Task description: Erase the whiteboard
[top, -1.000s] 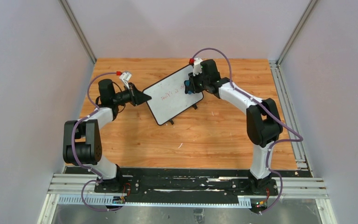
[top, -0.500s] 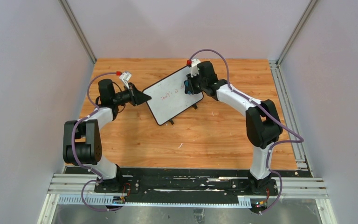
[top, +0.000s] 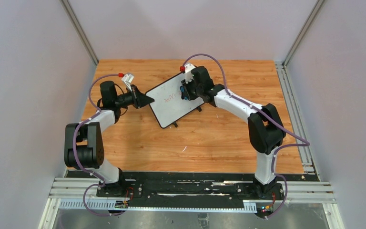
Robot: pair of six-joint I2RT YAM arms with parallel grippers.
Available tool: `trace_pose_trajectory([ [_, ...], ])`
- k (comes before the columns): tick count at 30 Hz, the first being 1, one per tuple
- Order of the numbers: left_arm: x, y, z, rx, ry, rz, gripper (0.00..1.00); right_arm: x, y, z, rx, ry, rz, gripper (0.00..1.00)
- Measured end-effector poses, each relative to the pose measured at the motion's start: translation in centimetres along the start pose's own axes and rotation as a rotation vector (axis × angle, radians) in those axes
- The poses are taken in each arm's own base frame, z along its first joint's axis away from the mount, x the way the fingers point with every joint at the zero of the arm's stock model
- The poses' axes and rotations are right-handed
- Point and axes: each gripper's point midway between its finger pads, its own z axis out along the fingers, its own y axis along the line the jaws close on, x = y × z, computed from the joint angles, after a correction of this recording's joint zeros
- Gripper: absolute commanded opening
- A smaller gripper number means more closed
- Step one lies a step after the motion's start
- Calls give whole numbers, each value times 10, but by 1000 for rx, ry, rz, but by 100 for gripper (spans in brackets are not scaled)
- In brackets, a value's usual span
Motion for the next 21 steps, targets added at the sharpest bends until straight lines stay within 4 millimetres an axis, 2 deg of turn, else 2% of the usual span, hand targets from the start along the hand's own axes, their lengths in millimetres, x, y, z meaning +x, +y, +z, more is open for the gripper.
trace_pose_trajectory([
  [4,0,0,0,0,0,0,0,0,-2,0,8,0,-16,1],
  [9,-1,0,0,-1,0,2,0,1,-17,-1,9,-1,1,1],
  [13,-1,0,1,-2,1,6,0,1,-43,-4,34,-4,33,1],
  [16,-1,0,1,-1,2,7,0,2,-72,-8,80,-9,62,1],
  [19,-1,0,1,1,3,9,0,4,-90,-11,111,-11,79,1],
  [21,-1,0,1,1,3,11,0,5,-93,-11,116,-12,84,1],
])
